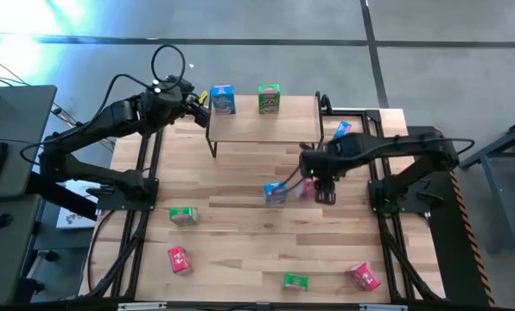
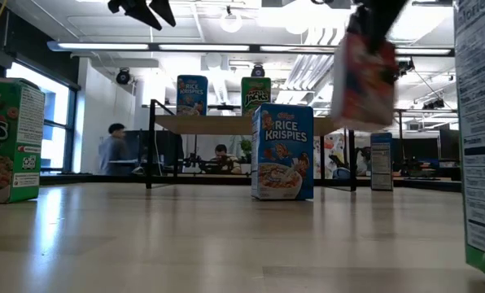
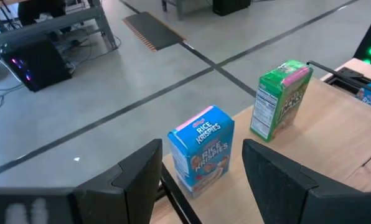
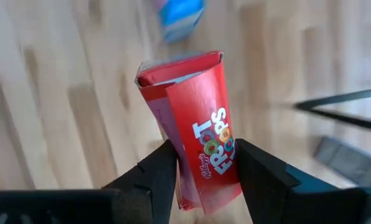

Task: Stack cereal on shelf
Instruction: Put the top red cereal box on the shelf

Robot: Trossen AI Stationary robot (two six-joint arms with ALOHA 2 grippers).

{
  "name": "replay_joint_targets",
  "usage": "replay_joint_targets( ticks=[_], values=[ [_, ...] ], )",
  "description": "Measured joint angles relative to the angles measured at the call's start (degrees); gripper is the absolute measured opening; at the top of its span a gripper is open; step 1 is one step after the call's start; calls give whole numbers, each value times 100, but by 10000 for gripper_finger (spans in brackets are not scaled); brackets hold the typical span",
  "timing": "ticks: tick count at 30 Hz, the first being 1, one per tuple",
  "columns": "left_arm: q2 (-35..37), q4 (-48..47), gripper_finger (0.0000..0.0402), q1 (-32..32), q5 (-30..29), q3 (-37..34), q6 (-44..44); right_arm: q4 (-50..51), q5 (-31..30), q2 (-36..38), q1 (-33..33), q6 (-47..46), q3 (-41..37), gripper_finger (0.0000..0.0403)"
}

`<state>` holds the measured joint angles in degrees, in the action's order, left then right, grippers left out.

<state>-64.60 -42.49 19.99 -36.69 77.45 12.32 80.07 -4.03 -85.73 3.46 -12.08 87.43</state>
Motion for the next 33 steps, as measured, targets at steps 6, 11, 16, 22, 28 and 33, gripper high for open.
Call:
replay_joint_targets(
  ticks=[6, 11, 16, 22, 28, 33],
  values=[
    [0, -1, 214, -2, 2, 0, -2, -10, -325, -51, -524, 1, 860, 149],
    [0, -3, 214, -2, 2, 0, -5, 20, -614, -321, -992, 204, 1679, 149],
    [0, -7, 214, -2, 2, 0, -22, 384, -788, -775, -1412, 599, 2533, 149],
    [0, -9, 214, -2, 2, 0, -101, 1017, -1045, -1447, -1826, 1065, 3570, 149],
    [0, -10, 214, -2, 4, 0, -245, 993, -1193, -1823, -2192, 1721, 4309, 149],
    [0, -8, 214, -2, 4, 0, -247, 1000, -1256, -1864, -2525, 2179, 4543, 149]
  ],
)
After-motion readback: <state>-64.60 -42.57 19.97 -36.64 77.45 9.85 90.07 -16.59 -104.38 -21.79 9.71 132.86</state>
